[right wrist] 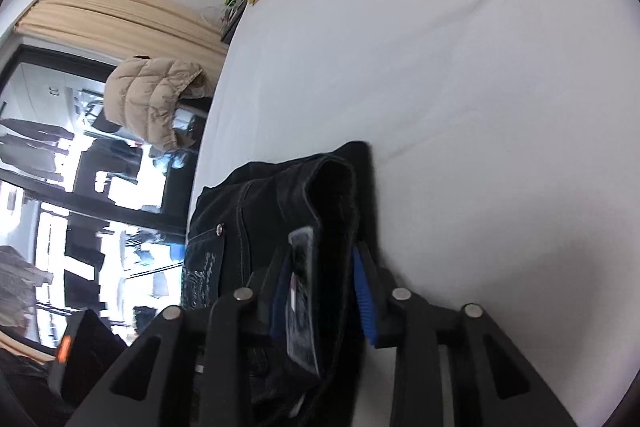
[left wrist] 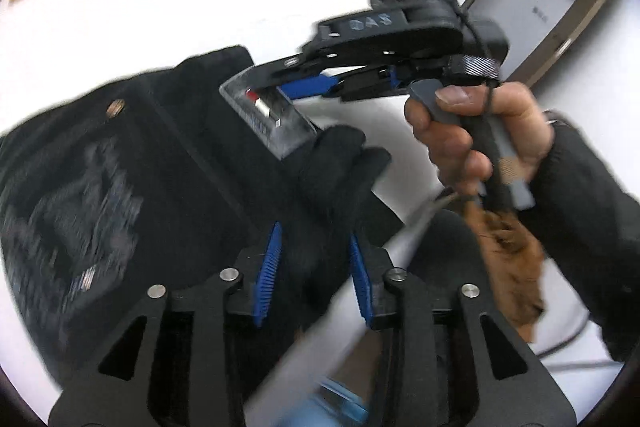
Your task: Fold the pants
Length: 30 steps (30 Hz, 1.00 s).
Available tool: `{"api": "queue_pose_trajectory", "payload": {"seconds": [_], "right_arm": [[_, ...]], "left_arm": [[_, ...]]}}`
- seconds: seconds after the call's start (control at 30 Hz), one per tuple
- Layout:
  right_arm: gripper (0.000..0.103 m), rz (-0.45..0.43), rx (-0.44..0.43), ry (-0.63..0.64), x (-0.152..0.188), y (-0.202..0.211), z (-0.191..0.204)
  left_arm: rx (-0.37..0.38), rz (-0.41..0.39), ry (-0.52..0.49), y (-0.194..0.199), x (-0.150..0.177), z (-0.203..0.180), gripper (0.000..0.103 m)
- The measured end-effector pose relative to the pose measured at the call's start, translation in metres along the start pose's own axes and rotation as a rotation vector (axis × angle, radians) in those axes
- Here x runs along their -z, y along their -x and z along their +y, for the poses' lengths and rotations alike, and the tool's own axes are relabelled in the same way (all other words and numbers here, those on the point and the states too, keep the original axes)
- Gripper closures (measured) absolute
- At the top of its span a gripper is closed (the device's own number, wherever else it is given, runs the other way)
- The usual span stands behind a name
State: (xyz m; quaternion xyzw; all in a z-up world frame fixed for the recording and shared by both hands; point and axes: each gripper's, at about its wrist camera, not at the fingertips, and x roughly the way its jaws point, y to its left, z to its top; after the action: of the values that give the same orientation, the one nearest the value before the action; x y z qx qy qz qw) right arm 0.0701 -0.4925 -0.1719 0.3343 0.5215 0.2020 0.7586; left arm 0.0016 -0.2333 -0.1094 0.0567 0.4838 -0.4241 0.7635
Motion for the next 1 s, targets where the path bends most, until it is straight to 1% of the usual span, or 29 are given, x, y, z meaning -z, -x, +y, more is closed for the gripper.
{"api": "queue_pose_trajectory", "payload": {"seconds": [0.03, 0.07, 0.13, 0.2, 0.27, 0.3, 0.37, 0.4, 0.43, 0.47, 0.5, 0.53, 0.57, 0.6, 0.63, 0.7, 0.8, 0.87, 0.93, 1.0], "right_arm": [[0.066, -0.011, 0.023, 0.003, 0.003, 0.007, 0.001], [0.066, -0.015, 0.022, 0.004, 0.006, 0.015, 0.004], [0.067, -0.021, -0.004, 0.036, 0.011, 0.024, 0.015], [0.069, -0.010, -0.038, 0.102, 0.016, 0.027, 0.039], [0.072, 0.024, -0.062, 0.161, 0.024, 0.022, 0.059], [0.072, 0.052, -0.053, 0.188, 0.029, 0.015, 0.068], [0.074, 0.110, -0.020, 0.209, 0.037, -0.002, 0.074], [0.075, 0.138, 0.000, 0.193, 0.039, -0.012, 0.070], [0.078, 0.158, 0.019, 0.168, 0.041, -0.020, 0.064], [0.085, 0.176, 0.044, 0.137, 0.042, -0.027, 0.056], [0.103, 0.179, 0.064, 0.112, 0.043, -0.031, 0.048], [0.103, 0.174, 0.071, 0.091, 0.044, -0.033, 0.041], [0.103, 0.164, 0.040, 0.050, 0.044, -0.032, 0.033], [0.103, 0.157, 0.032, 0.037, 0.044, -0.031, 0.031], [0.103, 0.150, 0.038, 0.041, 0.047, -0.031, 0.032], [0.103, 0.140, 0.059, 0.060, 0.050, -0.031, 0.036], [0.103, 0.131, 0.051, 0.048, 0.053, -0.030, 0.037], [0.103, 0.122, 0.044, 0.041, 0.055, -0.029, 0.034], [0.103, 0.112, 0.047, 0.042, 0.057, -0.029, 0.034], [0.103, 0.106, 0.052, 0.046, 0.060, -0.028, 0.034]], "left_arm": [[0.029, -0.009, 0.028, 0.011, 0.005, 0.007, 0.068], [0.053, -0.030, 0.064, 0.024, 0.011, 0.017, 0.068], [0.062, -0.067, 0.115, 0.042, 0.014, 0.034, 0.068], [0.054, -0.112, 0.166, 0.056, 0.016, 0.054, 0.068], [0.026, -0.140, 0.216, 0.064, 0.012, 0.080, 0.068], [0.019, -0.155, 0.237, 0.066, 0.008, 0.091, 0.070], [0.035, -0.176, 0.302, 0.063, 0.000, 0.124, 0.072], [0.024, -0.177, 0.356, 0.063, -0.008, 0.146, 0.077], [0.021, -0.173, 0.382, 0.060, -0.012, 0.158, 0.080], [0.041, -0.159, 0.398, 0.054, -0.018, 0.171, 0.083], [0.040, -0.156, 0.408, 0.049, -0.021, 0.181, 0.090], [0.034, -0.151, 0.422, 0.043, -0.023, 0.191, 0.092], [0.046, -0.145, 0.432, 0.039, -0.026, 0.197, 0.092], [0.059, -0.142, 0.449, 0.034, -0.026, 0.203, 0.093], [0.063, -0.147, 0.461, 0.031, -0.023, 0.207, 0.094], [0.063, -0.156, 0.453, 0.029, -0.018, 0.205, 0.094], [0.083, -0.156, 0.411, 0.029, 0.002, 0.188, 0.094], [0.097, -0.150, 0.360, 0.033, 0.020, 0.175, 0.094], [0.127, -0.150, 0.330, 0.043, 0.042, 0.162, 0.094], [0.140, -0.152, 0.304, 0.051, 0.060, 0.152, 0.094]]}}
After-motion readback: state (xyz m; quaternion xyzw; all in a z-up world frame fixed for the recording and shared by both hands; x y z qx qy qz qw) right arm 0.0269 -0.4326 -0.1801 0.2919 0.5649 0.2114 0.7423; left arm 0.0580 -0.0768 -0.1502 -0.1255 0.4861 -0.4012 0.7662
